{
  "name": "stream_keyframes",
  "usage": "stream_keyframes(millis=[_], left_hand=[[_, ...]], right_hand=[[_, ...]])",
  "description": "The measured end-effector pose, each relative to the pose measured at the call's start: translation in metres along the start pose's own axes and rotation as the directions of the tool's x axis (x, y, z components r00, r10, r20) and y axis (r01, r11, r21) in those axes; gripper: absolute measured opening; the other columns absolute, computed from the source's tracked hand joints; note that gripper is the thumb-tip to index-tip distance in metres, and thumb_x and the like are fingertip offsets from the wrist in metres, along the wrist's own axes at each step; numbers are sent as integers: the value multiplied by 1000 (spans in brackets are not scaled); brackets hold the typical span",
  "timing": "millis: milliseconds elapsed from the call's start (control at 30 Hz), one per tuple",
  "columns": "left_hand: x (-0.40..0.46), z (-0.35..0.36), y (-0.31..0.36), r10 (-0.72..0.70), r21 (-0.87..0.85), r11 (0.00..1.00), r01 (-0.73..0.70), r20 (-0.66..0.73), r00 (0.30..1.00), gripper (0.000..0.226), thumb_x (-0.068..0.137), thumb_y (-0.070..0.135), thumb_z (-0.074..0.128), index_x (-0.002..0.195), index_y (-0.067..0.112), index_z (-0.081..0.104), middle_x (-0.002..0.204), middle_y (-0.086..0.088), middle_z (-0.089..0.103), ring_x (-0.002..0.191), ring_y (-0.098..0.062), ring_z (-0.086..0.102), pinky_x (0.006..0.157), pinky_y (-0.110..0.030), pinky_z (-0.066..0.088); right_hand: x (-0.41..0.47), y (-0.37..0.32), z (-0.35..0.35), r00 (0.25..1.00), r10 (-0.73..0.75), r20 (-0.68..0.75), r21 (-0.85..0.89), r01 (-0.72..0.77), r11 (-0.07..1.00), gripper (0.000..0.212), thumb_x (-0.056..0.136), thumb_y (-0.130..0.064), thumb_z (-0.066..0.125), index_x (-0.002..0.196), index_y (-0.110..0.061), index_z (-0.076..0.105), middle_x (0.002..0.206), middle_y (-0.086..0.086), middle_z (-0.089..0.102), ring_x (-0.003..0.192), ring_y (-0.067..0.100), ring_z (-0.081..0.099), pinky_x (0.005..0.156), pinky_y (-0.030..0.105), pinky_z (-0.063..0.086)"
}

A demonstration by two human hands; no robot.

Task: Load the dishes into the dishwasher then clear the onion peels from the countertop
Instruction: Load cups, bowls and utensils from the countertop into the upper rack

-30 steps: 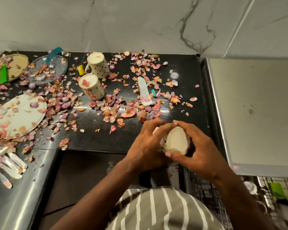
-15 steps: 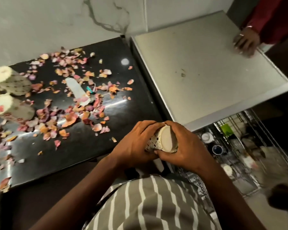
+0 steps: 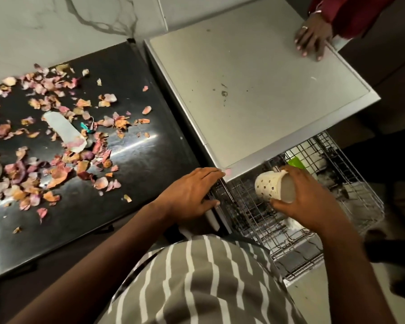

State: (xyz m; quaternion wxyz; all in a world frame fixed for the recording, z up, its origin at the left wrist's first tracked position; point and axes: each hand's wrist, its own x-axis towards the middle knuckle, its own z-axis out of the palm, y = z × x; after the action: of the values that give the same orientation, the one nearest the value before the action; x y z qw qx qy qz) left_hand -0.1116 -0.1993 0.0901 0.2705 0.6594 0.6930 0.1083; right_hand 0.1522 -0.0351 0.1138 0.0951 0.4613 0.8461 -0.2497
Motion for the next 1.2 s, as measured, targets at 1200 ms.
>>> stream_keyframes(millis=[1200], left_hand=[[49, 29, 13, -96, -21, 994, 103, 220, 971, 88, 102, 37, 63, 166, 17, 6, 173, -2, -5, 154, -6, -16, 117, -17, -8]], right_hand=[[39, 133, 220, 892, 244, 380, -395, -83, 915, 85, 91, -20, 74, 155, -15, 20, 158, 17, 33, 139, 41, 49, 106, 45, 51]])
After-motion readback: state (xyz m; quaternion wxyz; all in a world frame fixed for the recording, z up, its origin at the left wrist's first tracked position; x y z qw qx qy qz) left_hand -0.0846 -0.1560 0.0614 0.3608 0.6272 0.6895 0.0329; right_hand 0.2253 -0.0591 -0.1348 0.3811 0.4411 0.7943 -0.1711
